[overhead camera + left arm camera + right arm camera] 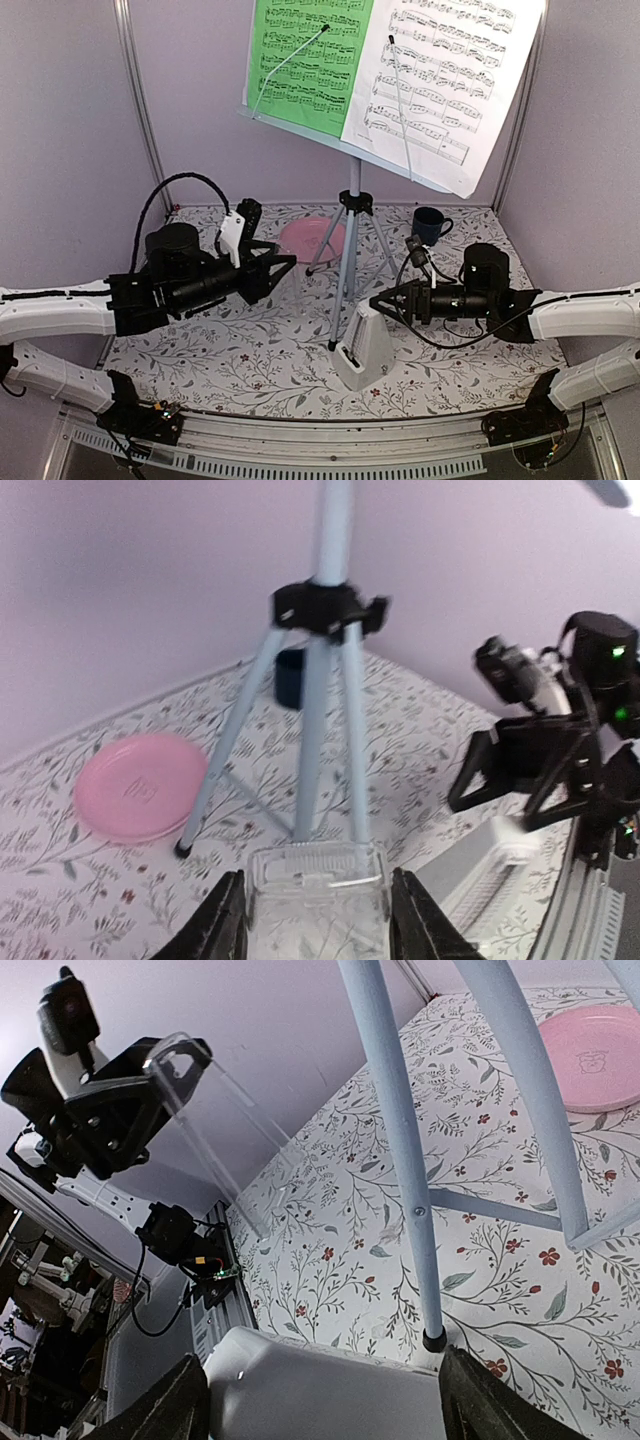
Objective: Set up the instrument practice props
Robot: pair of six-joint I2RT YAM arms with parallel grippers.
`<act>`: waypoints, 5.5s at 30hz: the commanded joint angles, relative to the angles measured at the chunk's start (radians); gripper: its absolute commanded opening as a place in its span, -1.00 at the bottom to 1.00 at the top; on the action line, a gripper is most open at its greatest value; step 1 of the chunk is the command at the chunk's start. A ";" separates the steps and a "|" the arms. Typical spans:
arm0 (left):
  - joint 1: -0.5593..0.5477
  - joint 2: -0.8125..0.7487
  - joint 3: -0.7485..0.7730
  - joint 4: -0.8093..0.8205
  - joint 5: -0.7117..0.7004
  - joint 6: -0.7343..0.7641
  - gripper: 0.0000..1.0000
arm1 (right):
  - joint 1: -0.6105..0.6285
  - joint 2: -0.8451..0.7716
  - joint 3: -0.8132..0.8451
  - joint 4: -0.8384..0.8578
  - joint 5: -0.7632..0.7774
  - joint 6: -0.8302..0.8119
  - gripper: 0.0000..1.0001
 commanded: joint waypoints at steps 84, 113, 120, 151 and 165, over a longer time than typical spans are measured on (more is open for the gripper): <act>-0.222 0.394 -0.031 0.422 0.087 0.030 -0.51 | -0.001 -0.040 0.252 -0.414 -0.036 -0.109 0.72; -0.245 0.525 0.067 0.391 0.100 0.062 -0.97 | -0.001 -0.015 0.179 -0.379 -0.052 -0.092 0.05; -0.278 0.547 0.091 0.356 0.089 0.103 -0.97 | -0.001 -0.015 0.167 -0.371 -0.048 -0.079 0.03; -0.279 0.373 -0.101 0.440 -0.055 0.076 0.05 | -0.001 -0.026 0.176 -0.382 -0.031 -0.078 0.03; -0.316 0.446 -0.029 0.430 -0.071 0.124 0.54 | -0.001 -0.028 0.177 -0.380 -0.026 -0.081 0.02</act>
